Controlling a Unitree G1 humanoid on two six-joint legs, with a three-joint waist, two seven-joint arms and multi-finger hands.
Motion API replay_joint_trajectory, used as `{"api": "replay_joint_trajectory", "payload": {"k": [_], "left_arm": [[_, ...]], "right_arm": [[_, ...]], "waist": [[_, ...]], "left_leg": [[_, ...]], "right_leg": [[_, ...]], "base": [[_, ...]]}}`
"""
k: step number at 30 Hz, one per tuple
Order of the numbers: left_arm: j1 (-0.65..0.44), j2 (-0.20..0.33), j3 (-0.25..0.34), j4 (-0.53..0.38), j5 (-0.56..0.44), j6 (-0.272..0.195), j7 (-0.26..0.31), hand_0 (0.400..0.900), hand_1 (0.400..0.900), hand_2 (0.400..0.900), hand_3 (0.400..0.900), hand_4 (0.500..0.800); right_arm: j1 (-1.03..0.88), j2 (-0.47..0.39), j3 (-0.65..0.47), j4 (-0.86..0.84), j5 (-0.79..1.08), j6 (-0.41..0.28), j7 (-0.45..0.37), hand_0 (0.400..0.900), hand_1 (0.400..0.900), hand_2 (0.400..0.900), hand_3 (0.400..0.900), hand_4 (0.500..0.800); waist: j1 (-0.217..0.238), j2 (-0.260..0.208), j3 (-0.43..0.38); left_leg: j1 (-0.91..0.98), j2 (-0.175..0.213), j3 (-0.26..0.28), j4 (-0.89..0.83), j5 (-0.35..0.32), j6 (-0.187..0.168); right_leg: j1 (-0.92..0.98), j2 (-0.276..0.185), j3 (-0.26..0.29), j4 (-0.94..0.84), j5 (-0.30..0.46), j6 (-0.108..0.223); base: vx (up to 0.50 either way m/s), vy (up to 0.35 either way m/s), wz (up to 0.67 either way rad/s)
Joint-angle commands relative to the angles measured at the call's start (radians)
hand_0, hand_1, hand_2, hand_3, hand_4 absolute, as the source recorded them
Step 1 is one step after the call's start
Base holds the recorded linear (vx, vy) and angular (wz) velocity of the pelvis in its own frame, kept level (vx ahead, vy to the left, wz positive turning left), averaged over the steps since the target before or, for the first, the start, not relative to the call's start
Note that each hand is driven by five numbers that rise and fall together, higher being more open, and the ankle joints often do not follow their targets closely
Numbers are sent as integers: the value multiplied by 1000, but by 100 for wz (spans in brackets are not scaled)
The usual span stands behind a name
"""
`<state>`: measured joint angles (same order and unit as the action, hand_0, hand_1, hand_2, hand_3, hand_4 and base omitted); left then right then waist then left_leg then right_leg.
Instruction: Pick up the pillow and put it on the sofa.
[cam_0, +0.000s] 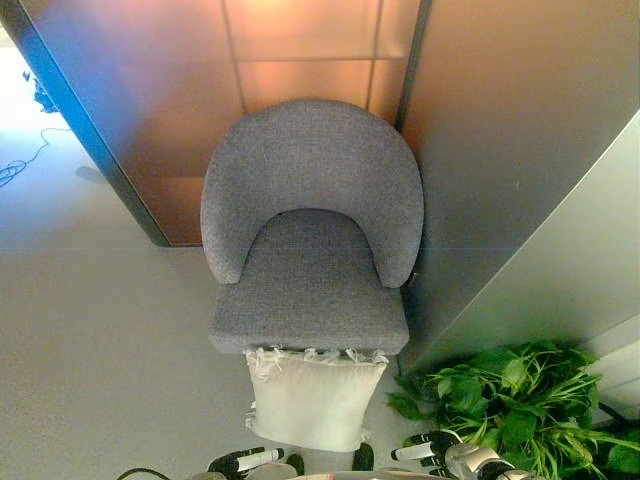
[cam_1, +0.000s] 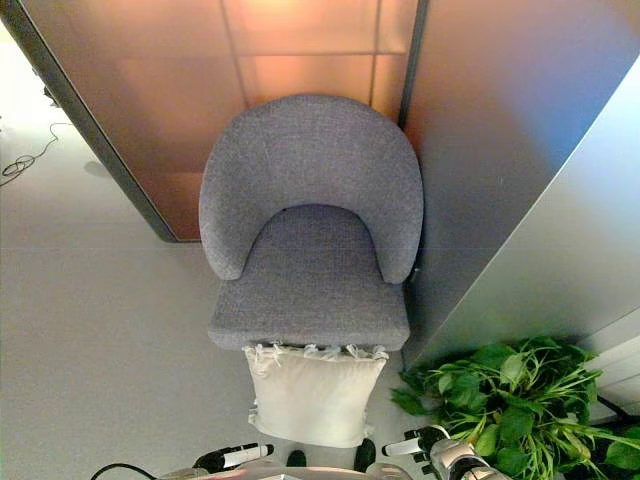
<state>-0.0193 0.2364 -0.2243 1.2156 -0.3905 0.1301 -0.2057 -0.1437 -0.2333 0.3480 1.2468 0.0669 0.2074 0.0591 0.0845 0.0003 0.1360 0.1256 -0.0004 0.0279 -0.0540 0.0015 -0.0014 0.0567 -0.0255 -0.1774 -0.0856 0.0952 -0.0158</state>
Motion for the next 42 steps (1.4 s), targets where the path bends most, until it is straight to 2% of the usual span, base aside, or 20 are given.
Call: {"api": "replay_joint_trajectory", "payload": {"k": [1,4,8,13,17,22,30,38,42], "left_arm": [[-39,-24,-46,22,-4,23,-32,900,900,900,900,800],[-37,-24,-46,20,-20,5,-41,900,900,900,900,800],[-30,-24,-46,17,-6,7,-52,900,900,900,900,800],[-32,-19,-45,19,-18,-14,-43,900,900,900,900,800],[-50,-8,-46,25,-16,-23,-48,900,900,900,900,800],[-89,8,-60,26,-24,-41,-55,900,900,900,900,800],[-140,41,-84,7,-106,-113,-67,900,900,900,900,800],[-164,52,-121,-22,-217,-230,-110,900,900,900,900,800],[-167,47,-150,-43,-287,-295,-129,900,900,900,900,800]], "right_arm": [[-68,-33,12,27,-6,-19,-4,900,900,900,900,800],[-68,-36,10,26,-8,-24,-2,900,900,900,900,800],[-61,-35,12,17,-12,-31,-5,900,900,900,900,800],[-69,-37,19,10,-16,-51,-20,900,900,900,900,800],[-109,-46,31,3,-25,-89,-42,900,900,900,900,800],[-191,-53,57,-38,13,-137,-112,900,900,900,900,800],[-365,-85,91,-130,46,-196,-239,900,900,900,900,800],[-549,-146,100,-229,66,-174,-331,900,900,900,900,800],[-617,-181,119,-271,62,-163,-345,900,900,900,900,800]], "waist": [[7,3,24],[8,3,24],[10,1,27],[13,-1,40],[21,3,75],[27,14,142],[38,43,272],[38,58,383],[42,61,384]], "left_leg": [[-51,-31,-17,-16,10,10],[-53,-32,-17,-16,10,10],[-56,-31,-18,-12,10,9],[-68,-31,-19,-14,14,10],[-96,-35,-25,-11,21,12],[-161,-39,-27,4,33,13],[-280,-42,-33,-6,71,18],[-455,-42,-8,31,109,15],[-579,-46,-2,60,122,13]], "right_leg": [[28,-15,-11,81,-116,53],[28,-15,-12,80,-116,53],[26,-17,-14,84,-116,54],[15,-15,-15,83,-115,54],[-13,-15,-17,91,-111,51],[-82,-19,-20,115,-106,47],[-229,-16,-15,152,-83,43],[-429,-26,-9,221,-50,41],[-557,-35,-13,257,-35,44]], "base": [[0,0,0],[0,0,0],[15,-6,2],[18,-17,5],[-27,-26,9],[-71,-22,11],[-66,-13,7],[-83,38,-1],[-36,35,0]]}}
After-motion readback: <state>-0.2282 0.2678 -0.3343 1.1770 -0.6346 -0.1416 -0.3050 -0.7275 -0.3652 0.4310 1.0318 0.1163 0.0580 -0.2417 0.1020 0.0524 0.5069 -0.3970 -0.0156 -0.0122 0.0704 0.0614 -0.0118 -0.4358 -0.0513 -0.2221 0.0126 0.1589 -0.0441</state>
